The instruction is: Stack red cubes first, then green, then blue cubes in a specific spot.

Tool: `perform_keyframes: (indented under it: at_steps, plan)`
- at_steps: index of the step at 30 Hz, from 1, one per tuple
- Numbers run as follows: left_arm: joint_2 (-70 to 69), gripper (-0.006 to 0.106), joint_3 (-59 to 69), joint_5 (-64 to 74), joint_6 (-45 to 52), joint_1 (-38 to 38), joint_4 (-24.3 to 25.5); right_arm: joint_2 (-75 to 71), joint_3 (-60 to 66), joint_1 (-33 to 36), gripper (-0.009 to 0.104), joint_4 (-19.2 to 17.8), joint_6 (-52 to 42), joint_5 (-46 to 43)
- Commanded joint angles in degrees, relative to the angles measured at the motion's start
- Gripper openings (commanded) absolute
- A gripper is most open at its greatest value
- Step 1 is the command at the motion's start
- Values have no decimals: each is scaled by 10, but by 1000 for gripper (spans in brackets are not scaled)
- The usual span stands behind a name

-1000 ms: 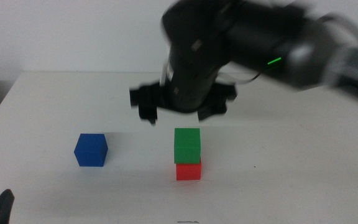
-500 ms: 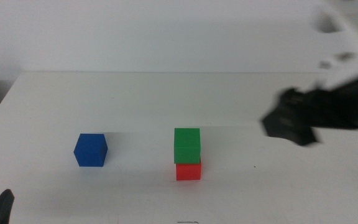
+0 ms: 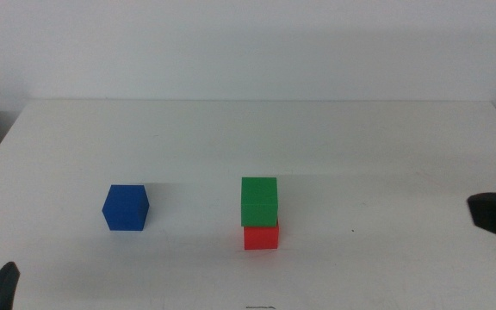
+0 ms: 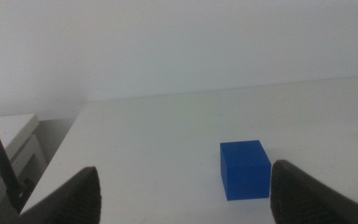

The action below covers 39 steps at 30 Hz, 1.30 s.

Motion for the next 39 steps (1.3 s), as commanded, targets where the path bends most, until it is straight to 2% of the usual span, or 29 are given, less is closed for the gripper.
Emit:
perform_keyframes:
  at_steps: [1, 12, 15, 20, 26, 31, 39]
  plan:
    - [-11, 94, -2, -48, -3, -1, -5, -14, -13, -4, 85, -8, -11, -43]
    - [-11, 94, -2, -48, -3, -1, -5, -20, -14, -4, 85, -18, -11, -51]
    - [111, 94, -99, 2, -5, 0, -6, -20, -14, -4, 85, -18, -11, -51]
    - [326, 94, -306, 187, -5, -1, -7, -20, -14, -4, 85, -18, -11, -51]
    - [501, 94, -482, 366, -4, -1, -8, -20, -14, -4, 85, -26, -11, -51]
    - [600, 94, -551, 400, -4, -1, -9, -20, -14, -4, 85, -26, -11, -51]
    - [698, 94, -571, 393, -5, -1, -75, -20, -14, -4, 85, -26, -11, -51]
